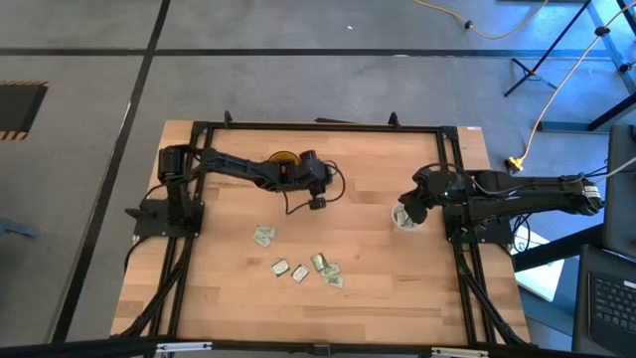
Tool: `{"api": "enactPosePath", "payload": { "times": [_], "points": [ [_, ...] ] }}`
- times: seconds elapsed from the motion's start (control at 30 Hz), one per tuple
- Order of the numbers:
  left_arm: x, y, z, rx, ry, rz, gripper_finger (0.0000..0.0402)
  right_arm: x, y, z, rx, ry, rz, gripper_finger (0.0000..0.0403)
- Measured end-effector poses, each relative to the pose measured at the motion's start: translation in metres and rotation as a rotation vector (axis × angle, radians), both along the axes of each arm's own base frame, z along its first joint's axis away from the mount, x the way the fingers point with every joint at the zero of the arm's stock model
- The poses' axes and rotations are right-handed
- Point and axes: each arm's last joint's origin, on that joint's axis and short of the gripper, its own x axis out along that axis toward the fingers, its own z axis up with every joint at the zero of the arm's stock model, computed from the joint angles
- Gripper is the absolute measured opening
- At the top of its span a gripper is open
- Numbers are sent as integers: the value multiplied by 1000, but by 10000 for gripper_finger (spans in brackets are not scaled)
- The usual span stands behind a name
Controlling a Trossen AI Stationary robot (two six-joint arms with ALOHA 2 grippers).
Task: Pick and place items into bin
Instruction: Put the truvia packet into the transparent bin
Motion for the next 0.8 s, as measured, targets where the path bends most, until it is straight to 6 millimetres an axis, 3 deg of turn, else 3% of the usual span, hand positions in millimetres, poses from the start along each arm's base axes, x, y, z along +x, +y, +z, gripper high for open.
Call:
{"api": "enactPosePath", "payload": {
  "times": [0.2, 0.43, 0.8],
  "points": [
    [-2, 14, -14, -48, 52, -29, 113, 0, 0, 0, -9, 2, 7, 81],
    [14, 19, -36, -55, 129, -48, 113, 0, -1, 0, -44, 5, -2, 81],
    [20, 21, -44, -89, 195, -27, 113, -1, -1, 0, -44, 13, -3, 81]
  ]
}}
